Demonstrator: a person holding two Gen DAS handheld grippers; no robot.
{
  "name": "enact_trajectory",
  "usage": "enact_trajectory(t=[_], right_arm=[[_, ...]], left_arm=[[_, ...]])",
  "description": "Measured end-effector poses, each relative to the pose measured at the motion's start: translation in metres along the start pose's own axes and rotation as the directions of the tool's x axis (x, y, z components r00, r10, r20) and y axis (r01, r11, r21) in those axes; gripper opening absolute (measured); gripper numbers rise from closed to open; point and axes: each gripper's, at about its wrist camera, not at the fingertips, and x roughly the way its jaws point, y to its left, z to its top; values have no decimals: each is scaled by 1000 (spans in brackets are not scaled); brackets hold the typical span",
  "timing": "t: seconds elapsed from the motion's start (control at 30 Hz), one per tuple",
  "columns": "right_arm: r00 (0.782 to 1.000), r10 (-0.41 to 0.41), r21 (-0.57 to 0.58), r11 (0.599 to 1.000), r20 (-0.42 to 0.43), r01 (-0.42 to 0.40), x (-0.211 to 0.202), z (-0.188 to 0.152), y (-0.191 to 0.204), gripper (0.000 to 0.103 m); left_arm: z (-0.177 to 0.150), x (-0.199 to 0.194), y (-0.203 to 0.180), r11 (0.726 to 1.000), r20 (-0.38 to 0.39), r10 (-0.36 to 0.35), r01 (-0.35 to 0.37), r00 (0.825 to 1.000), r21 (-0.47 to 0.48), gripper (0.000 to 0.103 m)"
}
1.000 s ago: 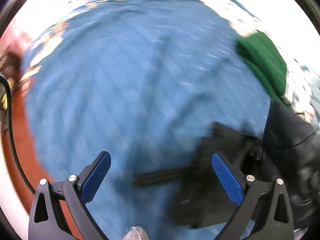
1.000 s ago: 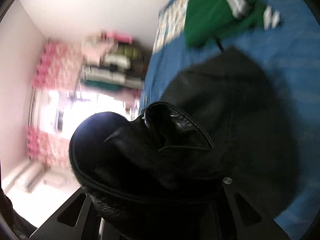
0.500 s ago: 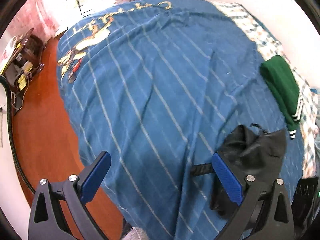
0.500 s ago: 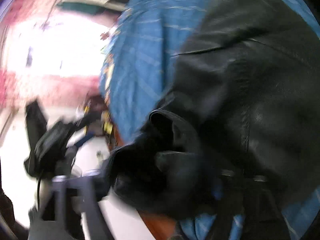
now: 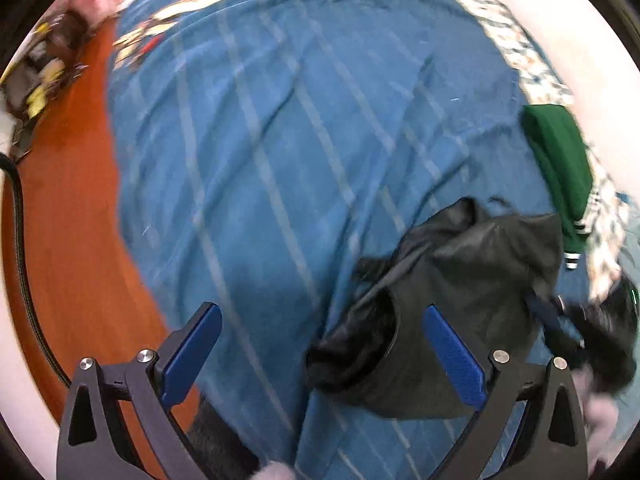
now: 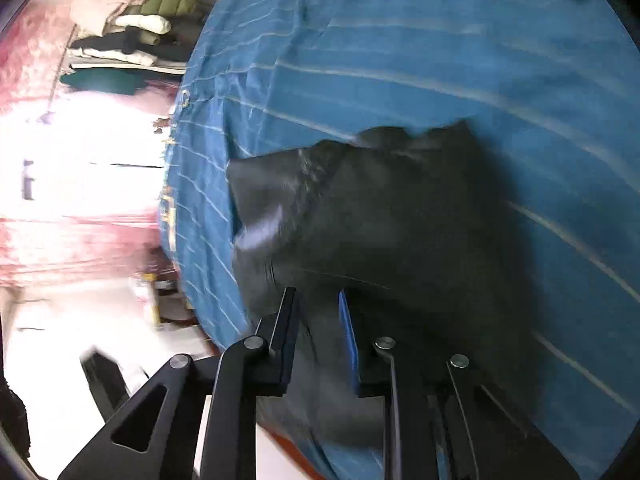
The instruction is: Fold large clothes
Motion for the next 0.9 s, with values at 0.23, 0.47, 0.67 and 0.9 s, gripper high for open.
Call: enact_trajectory(t=[0.23, 0.47, 0.67, 0.9], right_arm=[[994, 50, 51, 998, -97, -45, 18, 15, -10, 28], [1000, -3, 122, 993, -10, 4, -78, -19, -63, 59], [998, -28, 128, 991, -48, 34, -86, -23, -118, 68], [961, 217, 71, 976, -172, -208, -3, 8, -136, 82]], left_arm=[[-48, 17, -4, 990, -104, -95, 83, 990, -116, 103], [-42, 70, -13, 920, -56, -202, 169, 978, -354, 99], [-54, 53, -15, 936, 47, -132, 140, 990, -324, 29], [-60, 50, -7, 955, 8, -166, 162, 986, -248, 29]])
